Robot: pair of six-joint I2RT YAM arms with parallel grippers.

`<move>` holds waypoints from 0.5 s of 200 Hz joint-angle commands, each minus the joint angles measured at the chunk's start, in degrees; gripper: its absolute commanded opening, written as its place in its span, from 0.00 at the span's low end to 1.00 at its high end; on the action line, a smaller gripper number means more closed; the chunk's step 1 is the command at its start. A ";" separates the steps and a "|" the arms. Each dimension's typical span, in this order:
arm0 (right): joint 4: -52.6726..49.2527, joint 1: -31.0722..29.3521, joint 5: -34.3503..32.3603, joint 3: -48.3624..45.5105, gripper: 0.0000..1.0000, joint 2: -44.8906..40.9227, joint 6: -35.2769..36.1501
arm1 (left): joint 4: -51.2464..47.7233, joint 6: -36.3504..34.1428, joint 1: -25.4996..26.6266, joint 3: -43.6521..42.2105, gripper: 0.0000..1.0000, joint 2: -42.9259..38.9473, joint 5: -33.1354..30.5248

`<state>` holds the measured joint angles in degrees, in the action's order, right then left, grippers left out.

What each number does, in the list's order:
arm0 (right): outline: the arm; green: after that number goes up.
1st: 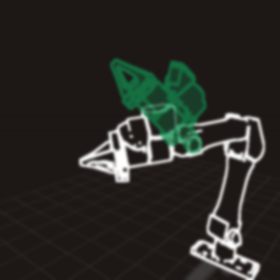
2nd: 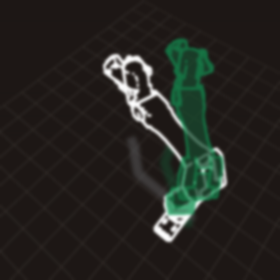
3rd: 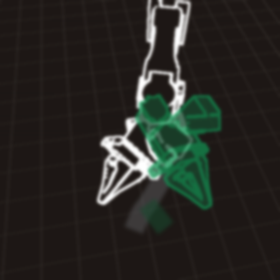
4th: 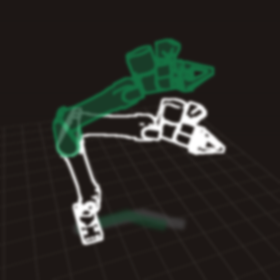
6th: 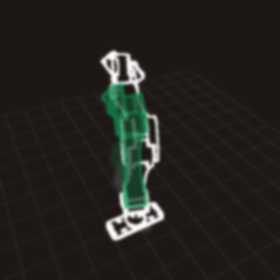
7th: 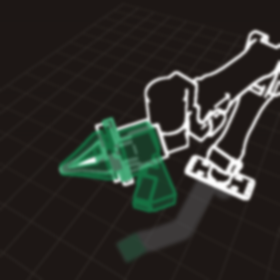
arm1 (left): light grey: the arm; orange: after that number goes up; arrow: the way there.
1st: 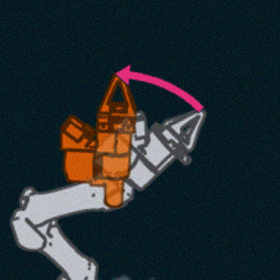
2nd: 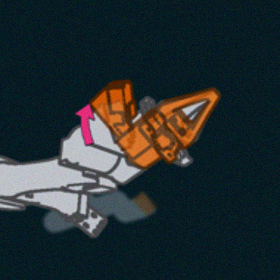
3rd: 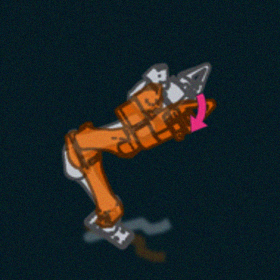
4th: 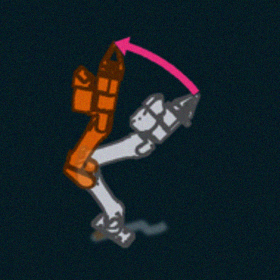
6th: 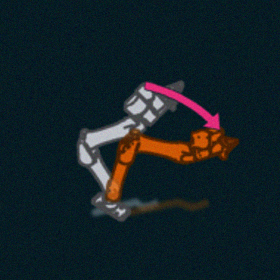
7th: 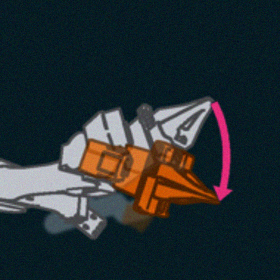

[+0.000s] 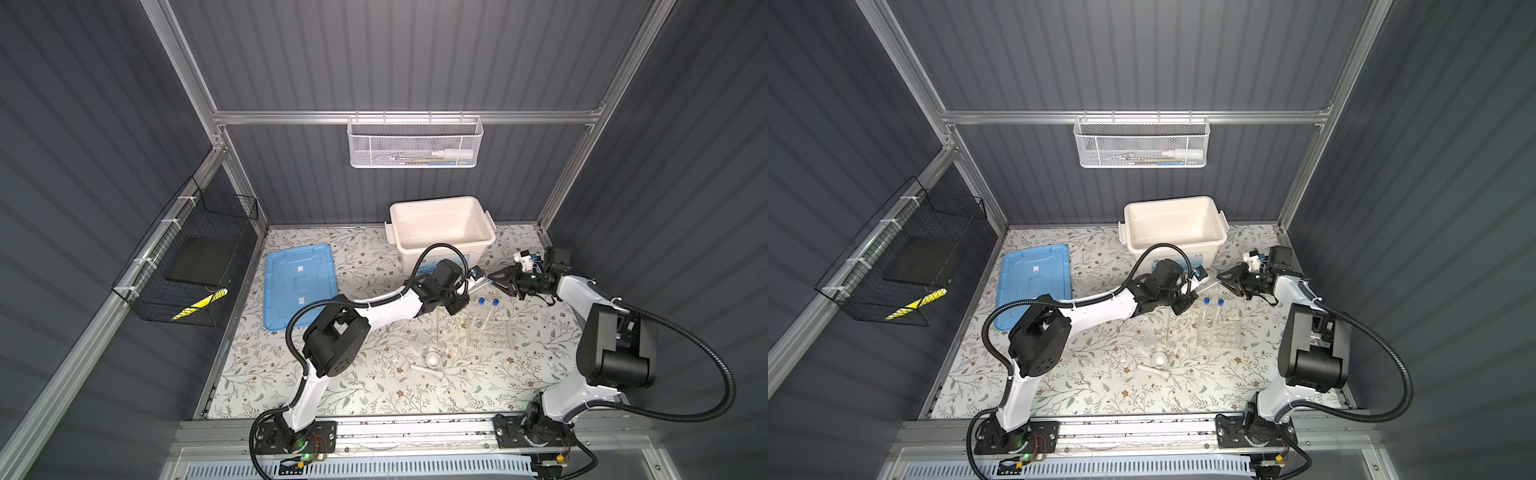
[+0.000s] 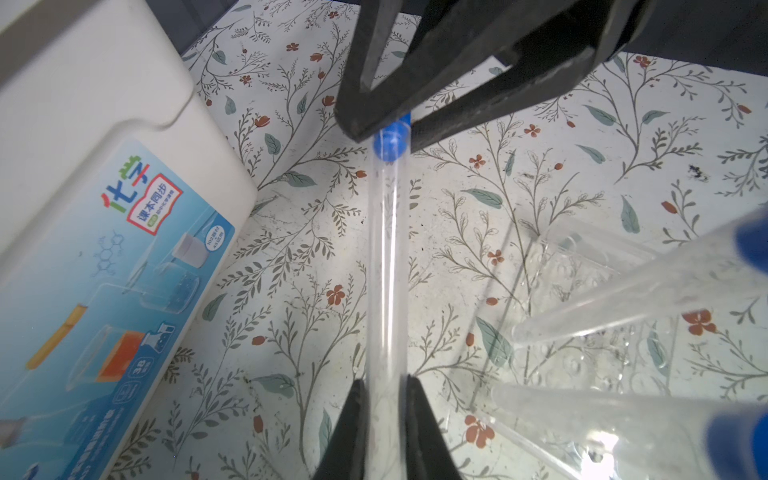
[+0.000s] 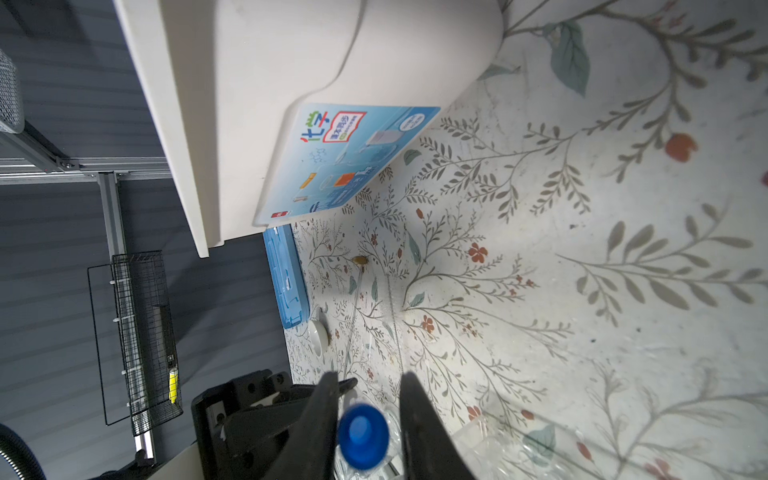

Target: Organize the chemistry lab equipment

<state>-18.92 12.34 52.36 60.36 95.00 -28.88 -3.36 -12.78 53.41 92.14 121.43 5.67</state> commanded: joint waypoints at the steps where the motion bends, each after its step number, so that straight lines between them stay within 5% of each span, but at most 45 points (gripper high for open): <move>1: -0.94 -0.19 0.68 0.99 0.25 -0.23 1.07 | 0.02 -0.85 -0.40 -0.60 0.15 1.12 1.03; 72: 1.67 -0.20 -1.52 -0.77 0.16 -4.68 -0.90 | -0.18 0.62 -0.36 -0.34 0.22 0.92 -0.32; 100: 1.27 -0.16 -4.19 -1.20 0.14 -6.65 -0.99 | 0.24 2.52 -0.45 -0.66 0.42 0.33 -3.75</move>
<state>-17.91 12.29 50.61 60.01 90.52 -29.54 -3.16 -11.77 53.41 92.14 121.49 4.60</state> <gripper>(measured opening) 0.178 0.356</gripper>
